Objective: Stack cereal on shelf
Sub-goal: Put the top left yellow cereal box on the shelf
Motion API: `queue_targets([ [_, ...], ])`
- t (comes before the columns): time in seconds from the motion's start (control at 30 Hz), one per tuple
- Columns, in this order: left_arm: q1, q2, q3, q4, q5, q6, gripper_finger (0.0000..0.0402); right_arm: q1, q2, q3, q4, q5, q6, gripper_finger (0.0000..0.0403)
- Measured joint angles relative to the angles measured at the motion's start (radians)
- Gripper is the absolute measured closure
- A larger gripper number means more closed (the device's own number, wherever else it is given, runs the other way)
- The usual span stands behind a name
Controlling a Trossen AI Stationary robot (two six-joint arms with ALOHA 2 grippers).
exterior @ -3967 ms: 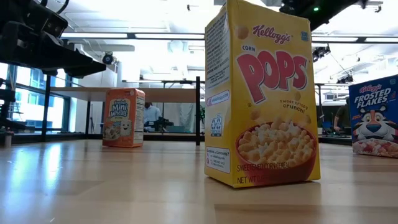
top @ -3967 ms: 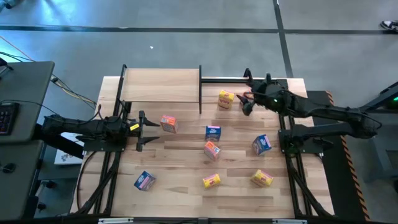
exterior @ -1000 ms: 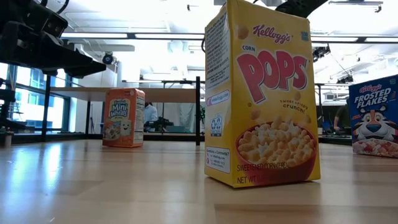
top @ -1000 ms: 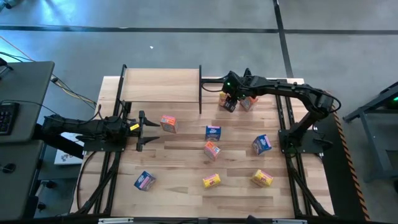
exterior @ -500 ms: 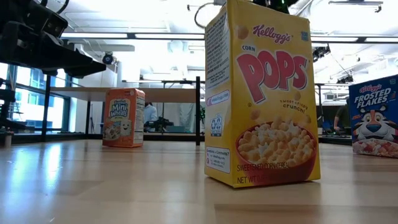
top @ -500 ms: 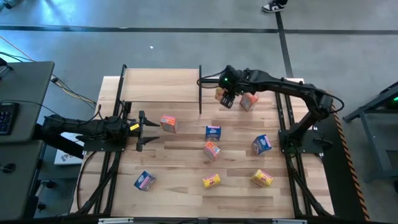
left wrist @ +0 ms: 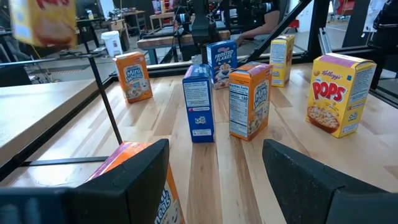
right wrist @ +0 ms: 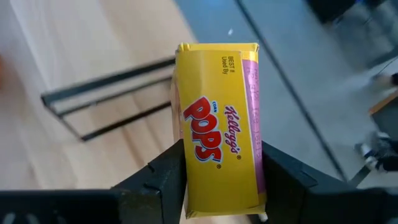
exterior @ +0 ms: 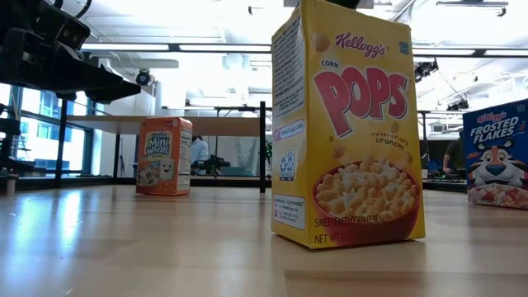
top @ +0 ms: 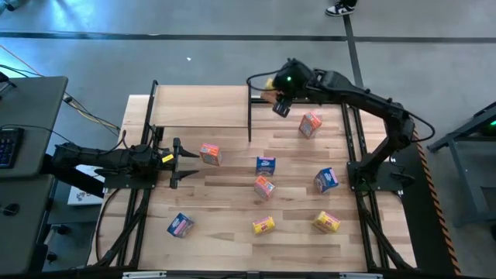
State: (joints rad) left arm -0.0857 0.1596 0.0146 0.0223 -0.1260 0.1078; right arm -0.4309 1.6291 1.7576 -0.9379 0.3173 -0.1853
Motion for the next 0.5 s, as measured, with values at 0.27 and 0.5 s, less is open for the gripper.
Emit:
queue_targets([
  [0.27, 0.000, 0.000, 0.000, 0.000, 0.000, 0.000, 0.0151, 0.000, 0.000, 0.094, 0.108, 0.014, -0.114, 0.0241],
  [0.5, 0.000, 0.000, 0.000, 0.000, 0.000, 0.000, 0.0151, 0.000, 0.004, 0.096, 0.336, -0.048, -0.216, 0.0241],
])
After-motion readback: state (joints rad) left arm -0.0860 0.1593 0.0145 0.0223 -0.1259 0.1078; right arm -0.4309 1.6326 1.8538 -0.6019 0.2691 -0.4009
